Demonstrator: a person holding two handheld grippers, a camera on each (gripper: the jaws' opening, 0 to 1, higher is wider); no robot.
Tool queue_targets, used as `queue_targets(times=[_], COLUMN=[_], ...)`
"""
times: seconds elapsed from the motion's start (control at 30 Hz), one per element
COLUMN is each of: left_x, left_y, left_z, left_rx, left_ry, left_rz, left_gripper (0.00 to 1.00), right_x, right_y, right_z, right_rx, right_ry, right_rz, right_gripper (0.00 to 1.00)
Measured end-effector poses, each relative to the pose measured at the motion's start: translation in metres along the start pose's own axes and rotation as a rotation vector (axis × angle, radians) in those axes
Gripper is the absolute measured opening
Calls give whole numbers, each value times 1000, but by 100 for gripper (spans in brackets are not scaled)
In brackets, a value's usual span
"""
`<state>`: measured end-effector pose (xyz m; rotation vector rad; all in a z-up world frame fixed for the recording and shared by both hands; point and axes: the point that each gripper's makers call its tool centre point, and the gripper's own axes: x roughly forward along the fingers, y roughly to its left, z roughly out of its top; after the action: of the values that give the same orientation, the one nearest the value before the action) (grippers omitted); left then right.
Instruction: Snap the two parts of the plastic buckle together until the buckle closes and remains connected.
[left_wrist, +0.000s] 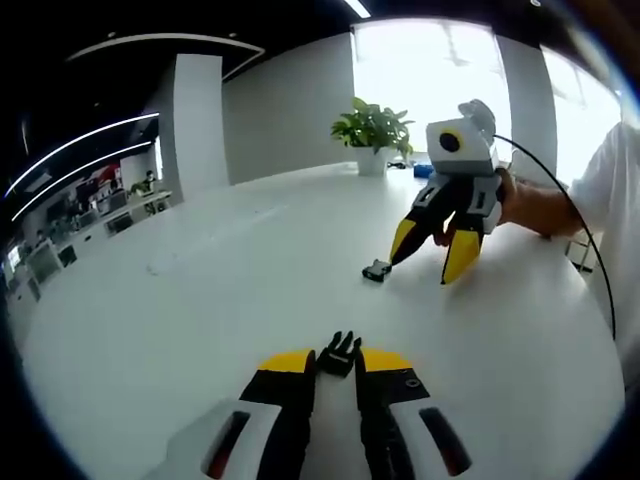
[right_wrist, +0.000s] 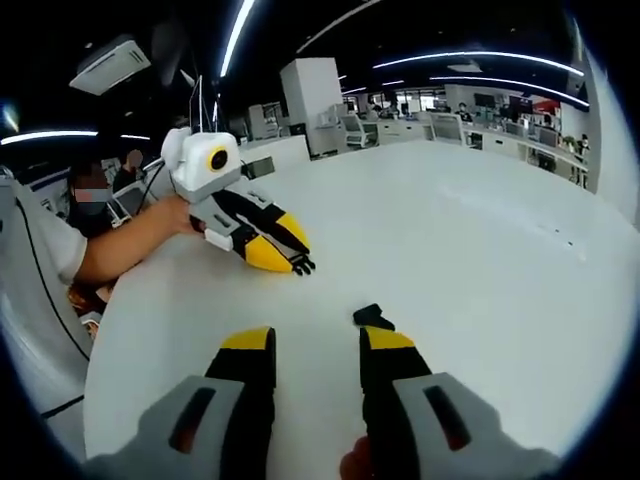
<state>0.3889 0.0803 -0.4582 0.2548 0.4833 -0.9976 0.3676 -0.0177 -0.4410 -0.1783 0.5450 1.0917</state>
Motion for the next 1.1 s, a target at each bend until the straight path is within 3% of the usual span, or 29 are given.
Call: queue_targets(times=[0.33,0.57,1.1], left_x=[1,1,1], left_y=[-1,-4,-3], left_z=[-1,0,0], left_rx=[3,3,15], left_ry=[1,-1,4], left_rz=[2,-9,-28], left_gripper=[15,15,15], right_x=[-7,-6,-1], right_y=[-28,-20,-22], right_z=[7,7,6], right_rx=[-98,-170,-231], right_ry=[-24,-30,-17], right_rz=[2,107,126], right_gripper=[31,31,27])
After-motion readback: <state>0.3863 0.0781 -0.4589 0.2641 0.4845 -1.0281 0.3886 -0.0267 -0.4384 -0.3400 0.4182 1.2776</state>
